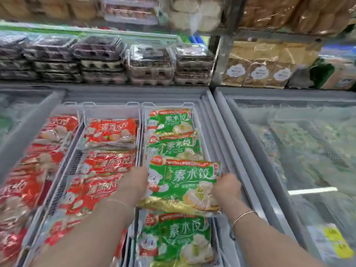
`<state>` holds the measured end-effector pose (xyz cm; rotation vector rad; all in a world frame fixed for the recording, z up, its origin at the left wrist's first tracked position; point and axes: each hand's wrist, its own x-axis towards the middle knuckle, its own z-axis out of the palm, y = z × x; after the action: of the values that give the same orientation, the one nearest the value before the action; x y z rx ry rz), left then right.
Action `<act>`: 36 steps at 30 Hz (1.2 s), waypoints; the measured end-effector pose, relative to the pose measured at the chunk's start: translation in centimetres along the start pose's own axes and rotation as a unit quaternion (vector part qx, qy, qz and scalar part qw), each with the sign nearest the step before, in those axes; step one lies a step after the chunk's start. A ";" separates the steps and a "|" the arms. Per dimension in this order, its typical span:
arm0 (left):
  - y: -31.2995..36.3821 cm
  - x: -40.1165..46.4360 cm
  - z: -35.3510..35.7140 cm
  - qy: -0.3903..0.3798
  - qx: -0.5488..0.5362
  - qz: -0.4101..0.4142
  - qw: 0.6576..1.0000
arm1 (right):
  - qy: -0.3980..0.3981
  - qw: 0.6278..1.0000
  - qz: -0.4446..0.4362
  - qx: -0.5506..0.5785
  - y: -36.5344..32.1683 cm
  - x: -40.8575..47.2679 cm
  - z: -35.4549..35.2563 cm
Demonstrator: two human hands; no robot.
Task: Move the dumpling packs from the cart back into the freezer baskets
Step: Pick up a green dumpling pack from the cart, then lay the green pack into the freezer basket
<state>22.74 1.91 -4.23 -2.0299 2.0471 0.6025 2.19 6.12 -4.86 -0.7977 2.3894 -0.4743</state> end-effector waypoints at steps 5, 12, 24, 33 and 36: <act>-1.8 1.8 5.1 -0.066 -0.030 -0.051 0.996 | -0.039 0.999 -0.001 -0.026 1.0 1.9 3.9; -2.1 4.2 9.1 -0.086 -0.055 -0.098 0.990 | -0.060 0.993 -0.028 -0.094 1.2 5.0 7.0; -2.1 7.6 11.4 -0.048 -0.081 -0.127 0.987 | -0.068 0.981 -0.011 -0.183 1.1 8.2 11.0; -2.0 5.9 6.0 -0.016 -0.112 -0.098 0.989 | -0.034 0.995 -0.016 -0.092 -1.3 6.5 5.5; -0.7 5.4 2.4 0.014 -0.152 -0.042 0.987 | -0.011 0.997 -0.038 -0.072 -2.5 5.2 2.4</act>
<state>22.84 -1.93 -8.75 -2.2885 1.9726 0.9226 1.34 0.58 -7.58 -0.9543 2.4007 -0.3241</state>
